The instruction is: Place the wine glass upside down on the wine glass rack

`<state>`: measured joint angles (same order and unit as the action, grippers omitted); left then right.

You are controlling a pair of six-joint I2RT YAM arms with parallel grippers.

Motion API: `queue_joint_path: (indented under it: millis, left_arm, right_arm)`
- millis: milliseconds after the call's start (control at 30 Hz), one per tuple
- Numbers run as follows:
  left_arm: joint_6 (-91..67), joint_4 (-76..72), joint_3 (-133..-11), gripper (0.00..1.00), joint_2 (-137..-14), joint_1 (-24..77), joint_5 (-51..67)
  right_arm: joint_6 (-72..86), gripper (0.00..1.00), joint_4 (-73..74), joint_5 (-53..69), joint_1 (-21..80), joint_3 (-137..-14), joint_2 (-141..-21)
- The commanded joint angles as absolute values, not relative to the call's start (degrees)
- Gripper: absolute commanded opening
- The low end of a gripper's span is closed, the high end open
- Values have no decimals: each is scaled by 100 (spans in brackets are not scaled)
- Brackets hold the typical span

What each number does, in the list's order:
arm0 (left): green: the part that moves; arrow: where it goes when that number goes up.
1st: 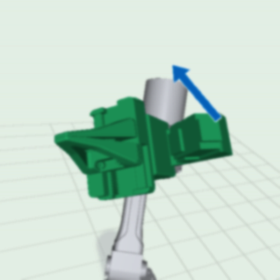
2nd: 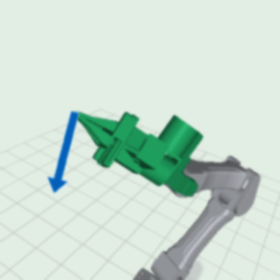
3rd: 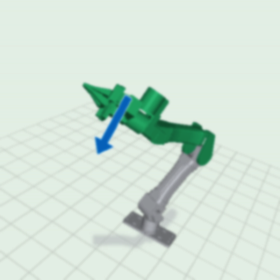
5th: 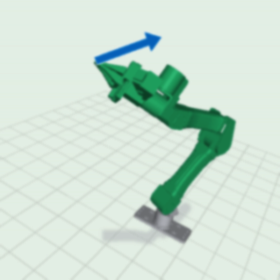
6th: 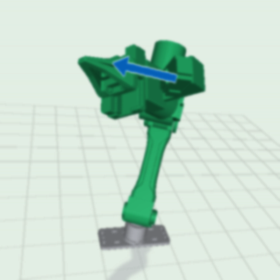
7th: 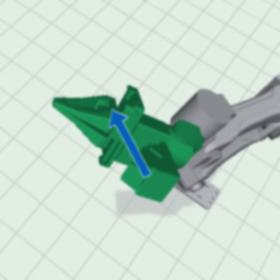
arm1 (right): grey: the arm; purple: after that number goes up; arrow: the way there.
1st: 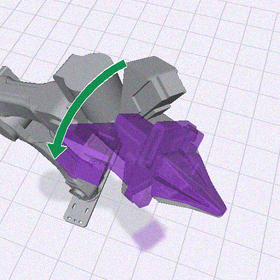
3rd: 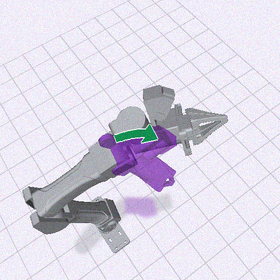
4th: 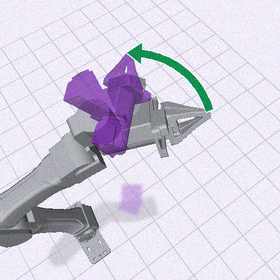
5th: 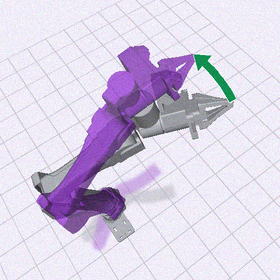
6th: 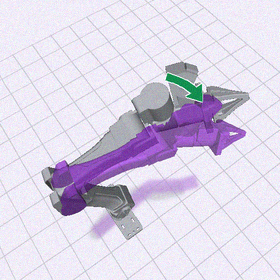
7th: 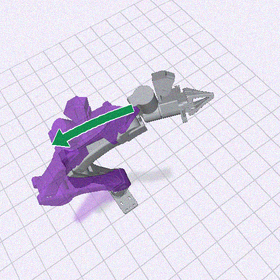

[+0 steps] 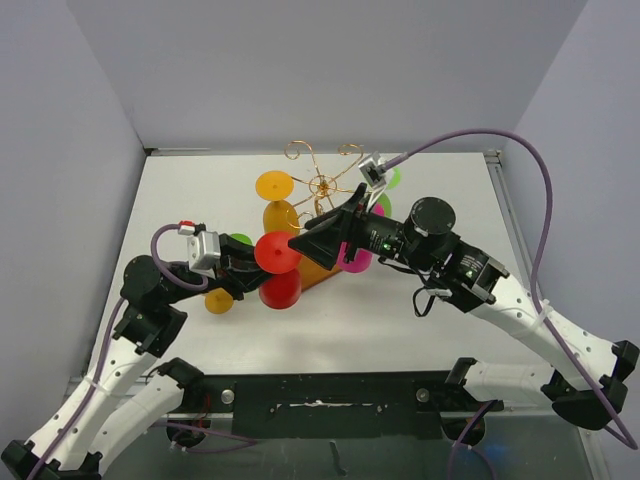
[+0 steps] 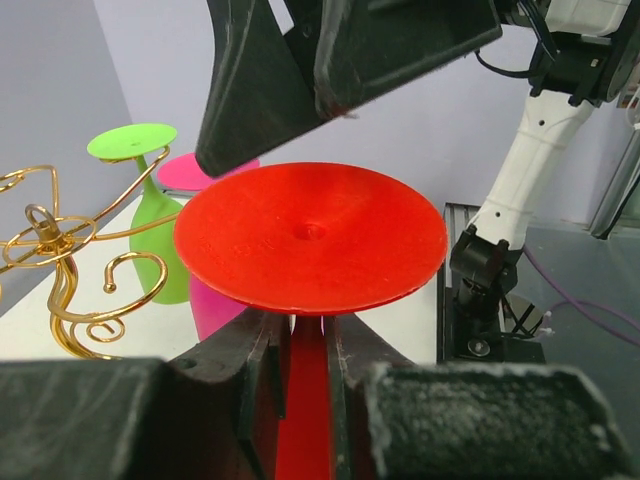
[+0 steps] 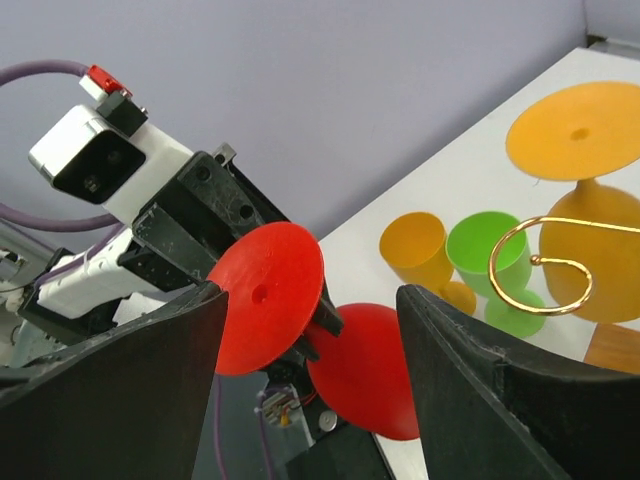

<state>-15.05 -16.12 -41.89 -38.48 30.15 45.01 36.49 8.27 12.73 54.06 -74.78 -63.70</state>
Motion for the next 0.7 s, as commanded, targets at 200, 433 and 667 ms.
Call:
queue_joint_path:
  millis: [200,433,667]
  left_arm:
    - [-1198,-2454,-3980,0,-3812,2980,4355]
    - [-1240,-2768,-3803,0,-3807,2988,4173]
    - [-1325,-2725,-3689,0,-3735,2988,3723]
  right_arm:
    - [4552,55,946,1474,5440,-7270,-6591]
    - [5327,44,627,1291,5436,-6983,-6473]
    - [6237,38,309,1119,5446,-6586,-6377]
